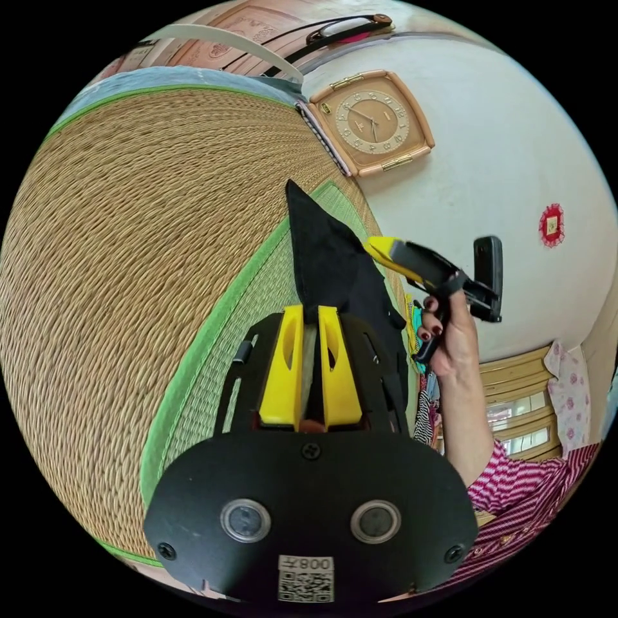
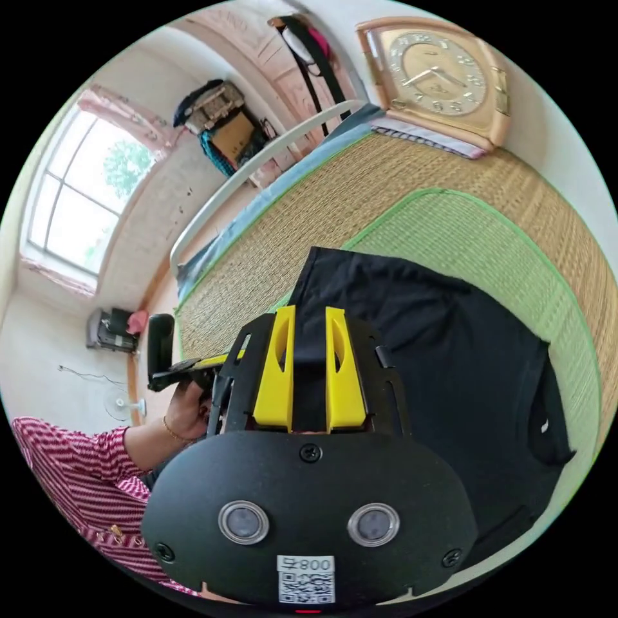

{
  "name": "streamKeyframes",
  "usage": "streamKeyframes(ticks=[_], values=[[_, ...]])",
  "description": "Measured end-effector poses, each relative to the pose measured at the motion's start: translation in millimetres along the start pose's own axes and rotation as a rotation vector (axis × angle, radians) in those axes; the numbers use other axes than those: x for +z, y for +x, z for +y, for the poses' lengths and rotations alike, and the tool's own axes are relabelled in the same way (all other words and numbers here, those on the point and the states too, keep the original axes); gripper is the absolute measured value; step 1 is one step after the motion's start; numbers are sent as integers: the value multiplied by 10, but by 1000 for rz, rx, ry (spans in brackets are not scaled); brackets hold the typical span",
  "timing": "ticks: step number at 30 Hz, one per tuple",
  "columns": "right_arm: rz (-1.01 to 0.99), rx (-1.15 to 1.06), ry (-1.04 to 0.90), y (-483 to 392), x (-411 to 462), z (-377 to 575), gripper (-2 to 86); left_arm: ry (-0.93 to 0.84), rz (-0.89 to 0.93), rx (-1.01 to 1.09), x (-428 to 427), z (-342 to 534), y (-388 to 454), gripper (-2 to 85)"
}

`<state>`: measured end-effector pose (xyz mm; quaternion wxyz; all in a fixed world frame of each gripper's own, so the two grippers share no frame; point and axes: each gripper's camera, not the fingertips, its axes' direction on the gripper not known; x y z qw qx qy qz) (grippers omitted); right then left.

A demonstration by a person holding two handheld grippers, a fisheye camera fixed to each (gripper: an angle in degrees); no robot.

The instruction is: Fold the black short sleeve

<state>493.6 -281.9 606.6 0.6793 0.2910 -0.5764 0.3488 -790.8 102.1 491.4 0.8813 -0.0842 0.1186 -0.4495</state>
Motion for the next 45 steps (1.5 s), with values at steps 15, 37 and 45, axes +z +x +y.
streamKeyframes(ticks=[15, 37, 45], values=[[314, -61, -159, -610, 1428, -463, 40, -25, -65, 144, -405, 137, 196, 46], [-367, 501, 342, 1987, -204, 2239, 8, -176, -210, 669, -259, 822, 1436, 25], [-428, 606, 334, 2464, -195, 2683, 13, -242, -175, 661, -178, 944, 1550, 29]])
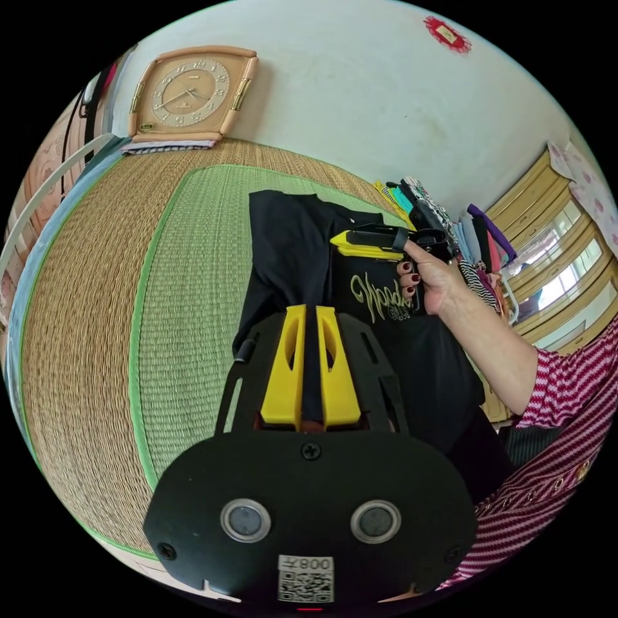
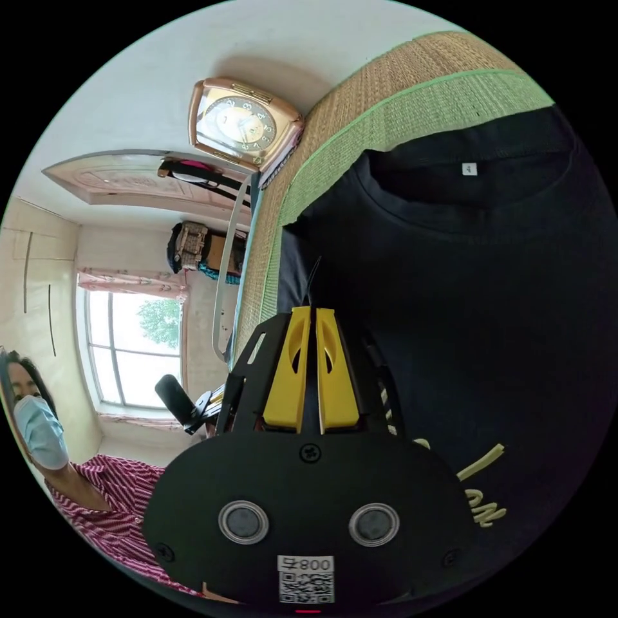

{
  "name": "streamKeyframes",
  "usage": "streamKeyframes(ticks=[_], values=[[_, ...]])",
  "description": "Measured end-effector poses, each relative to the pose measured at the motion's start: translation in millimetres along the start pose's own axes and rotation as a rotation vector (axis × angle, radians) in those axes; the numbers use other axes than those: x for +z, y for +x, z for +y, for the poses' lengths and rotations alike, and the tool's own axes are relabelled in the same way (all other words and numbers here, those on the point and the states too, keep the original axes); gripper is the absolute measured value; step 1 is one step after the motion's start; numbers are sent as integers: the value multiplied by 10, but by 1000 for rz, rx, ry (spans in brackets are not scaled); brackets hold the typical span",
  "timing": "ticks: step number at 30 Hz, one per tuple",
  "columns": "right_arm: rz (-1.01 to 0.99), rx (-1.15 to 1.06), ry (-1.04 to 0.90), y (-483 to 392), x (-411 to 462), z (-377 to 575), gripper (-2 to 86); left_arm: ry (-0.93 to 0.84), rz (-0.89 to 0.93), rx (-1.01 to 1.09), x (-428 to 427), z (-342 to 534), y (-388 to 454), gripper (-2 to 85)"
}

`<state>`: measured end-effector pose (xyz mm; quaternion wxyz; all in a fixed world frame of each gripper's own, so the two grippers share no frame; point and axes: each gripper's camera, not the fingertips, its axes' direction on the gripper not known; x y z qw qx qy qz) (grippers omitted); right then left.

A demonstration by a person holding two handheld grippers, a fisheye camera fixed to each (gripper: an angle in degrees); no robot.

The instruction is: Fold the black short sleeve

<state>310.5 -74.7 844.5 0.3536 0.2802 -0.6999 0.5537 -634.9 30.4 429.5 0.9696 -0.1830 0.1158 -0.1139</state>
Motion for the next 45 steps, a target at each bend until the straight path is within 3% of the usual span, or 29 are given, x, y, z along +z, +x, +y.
streamKeyframes(ticks=[12, 18, 26, 32, 37, 40, 45], values=[[-15, -12, 41, -46, -535, 144, 1, -75, -124, -32, 351, -334, -25, 13], [45, -164, -31, -696, -33, -542, 0, -55, -95, -74, 365, -308, -66, 3], [185, -204, -207, -1066, 769, -1245, 0, -65, -99, -65, 374, -346, 18, 2], [248, -261, -31, -1099, -643, -510, 1, -25, -84, -35, 314, -410, 98, 2], [490, 51, 199, -300, -2323, 528, 0, -104, -135, 0, 557, -432, 128, 2], [531, 202, 255, 100, -2708, 774, 0, -113, -167, 21, 582, -458, 158, 2], [423, 195, 322, 146, -2819, 514, 0, -113, -221, 46, 667, -636, 123, 2]])
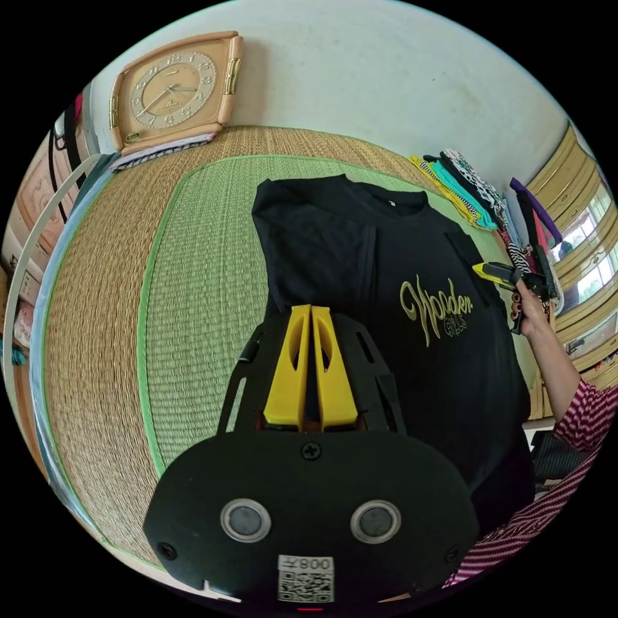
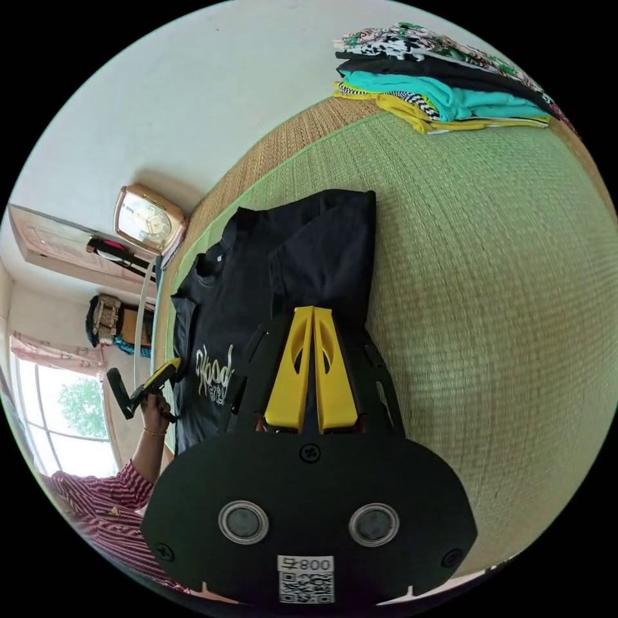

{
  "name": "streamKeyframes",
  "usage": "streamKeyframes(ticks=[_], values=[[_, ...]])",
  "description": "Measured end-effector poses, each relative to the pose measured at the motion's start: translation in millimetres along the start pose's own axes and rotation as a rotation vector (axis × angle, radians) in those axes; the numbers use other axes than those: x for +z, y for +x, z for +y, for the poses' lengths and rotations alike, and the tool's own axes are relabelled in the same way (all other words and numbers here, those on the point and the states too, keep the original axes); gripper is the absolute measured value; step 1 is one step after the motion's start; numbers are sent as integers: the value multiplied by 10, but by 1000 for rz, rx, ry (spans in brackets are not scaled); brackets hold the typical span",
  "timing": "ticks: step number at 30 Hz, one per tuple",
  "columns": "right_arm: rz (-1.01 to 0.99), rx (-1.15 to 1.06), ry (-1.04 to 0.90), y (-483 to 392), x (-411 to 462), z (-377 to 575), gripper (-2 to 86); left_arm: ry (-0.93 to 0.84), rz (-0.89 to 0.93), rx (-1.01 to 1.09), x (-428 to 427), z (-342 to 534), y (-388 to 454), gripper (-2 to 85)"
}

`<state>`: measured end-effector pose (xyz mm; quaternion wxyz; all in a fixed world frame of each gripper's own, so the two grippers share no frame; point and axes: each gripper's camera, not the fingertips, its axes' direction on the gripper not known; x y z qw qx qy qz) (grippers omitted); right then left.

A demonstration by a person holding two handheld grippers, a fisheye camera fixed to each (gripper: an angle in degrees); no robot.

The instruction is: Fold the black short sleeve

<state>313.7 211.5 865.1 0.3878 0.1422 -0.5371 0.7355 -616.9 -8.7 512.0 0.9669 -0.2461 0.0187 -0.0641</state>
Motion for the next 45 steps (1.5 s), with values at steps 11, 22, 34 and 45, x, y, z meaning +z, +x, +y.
streamKeyframes(ticks=[11, 22, 34, 45], values=[[-17, -68, -110, -592, -228, -874, 0, 32, 106, -137, -263, 38, -411, 7], [-98, 21, -173, -285, -1615, 1089, 20, -24, 199, -474, -987, 1967, -926, 56], [-132, 162, -189, -257, -2159, 1800, 84, -84, 271, -554, -914, 2524, -1157, 87], [-151, 160, -223, -637, -2198, 1495, 60, -134, 279, -568, -860, 2785, -1322, 56]])
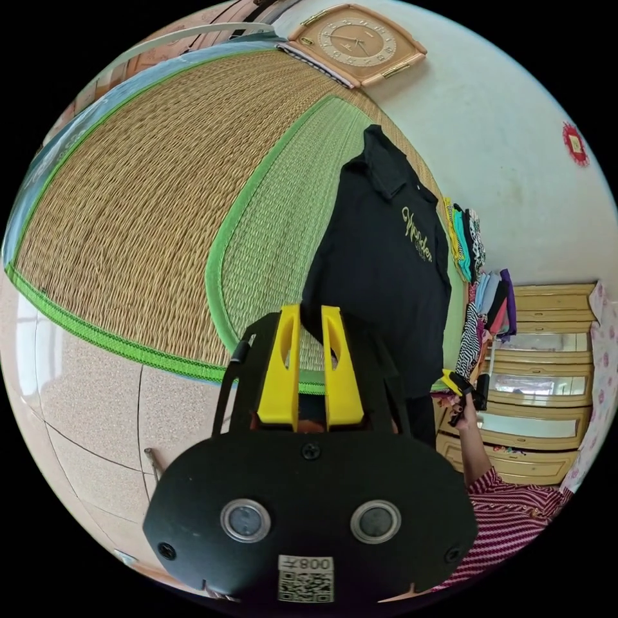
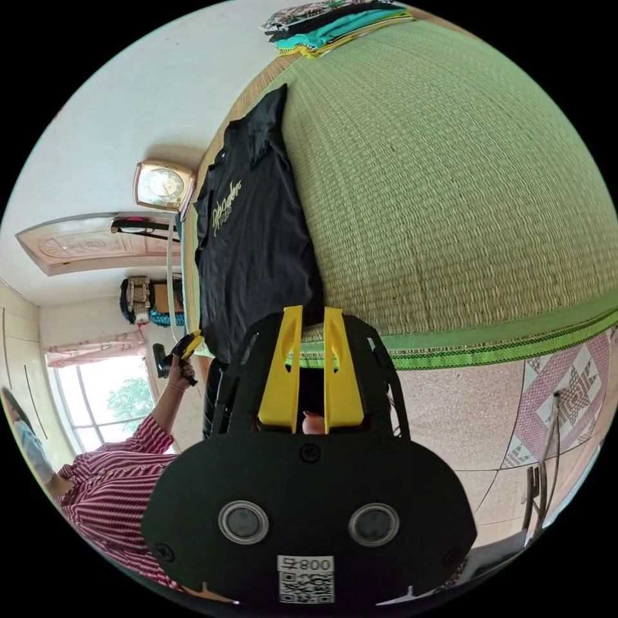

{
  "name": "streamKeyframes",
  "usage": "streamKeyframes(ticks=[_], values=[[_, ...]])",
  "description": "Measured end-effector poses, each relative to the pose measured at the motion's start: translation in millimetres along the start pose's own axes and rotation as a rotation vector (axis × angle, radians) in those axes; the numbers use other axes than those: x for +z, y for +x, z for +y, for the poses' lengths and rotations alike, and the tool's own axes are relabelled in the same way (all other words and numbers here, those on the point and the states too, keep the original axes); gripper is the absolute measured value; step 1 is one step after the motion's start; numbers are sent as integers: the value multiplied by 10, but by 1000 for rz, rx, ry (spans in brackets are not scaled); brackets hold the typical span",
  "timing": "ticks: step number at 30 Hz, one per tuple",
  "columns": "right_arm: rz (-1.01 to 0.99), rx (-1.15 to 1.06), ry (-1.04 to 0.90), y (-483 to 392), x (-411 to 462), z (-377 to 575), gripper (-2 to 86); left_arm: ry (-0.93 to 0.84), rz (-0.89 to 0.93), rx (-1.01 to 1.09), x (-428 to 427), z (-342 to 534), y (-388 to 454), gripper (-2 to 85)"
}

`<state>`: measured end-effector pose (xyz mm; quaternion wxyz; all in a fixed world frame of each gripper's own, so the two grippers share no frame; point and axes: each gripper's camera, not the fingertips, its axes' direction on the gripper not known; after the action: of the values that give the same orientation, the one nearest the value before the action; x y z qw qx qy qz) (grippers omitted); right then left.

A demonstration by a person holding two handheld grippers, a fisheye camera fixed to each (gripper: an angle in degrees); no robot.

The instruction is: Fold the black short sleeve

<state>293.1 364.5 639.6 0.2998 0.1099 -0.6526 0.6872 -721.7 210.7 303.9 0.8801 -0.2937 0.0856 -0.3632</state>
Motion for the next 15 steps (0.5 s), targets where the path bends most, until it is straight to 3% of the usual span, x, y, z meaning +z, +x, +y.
streamKeyframes(ticks=[15], values=[[-121, 8, -23, -348, -400, 127, 22, -12, 57, 8, -291, 705, -495, 23]])
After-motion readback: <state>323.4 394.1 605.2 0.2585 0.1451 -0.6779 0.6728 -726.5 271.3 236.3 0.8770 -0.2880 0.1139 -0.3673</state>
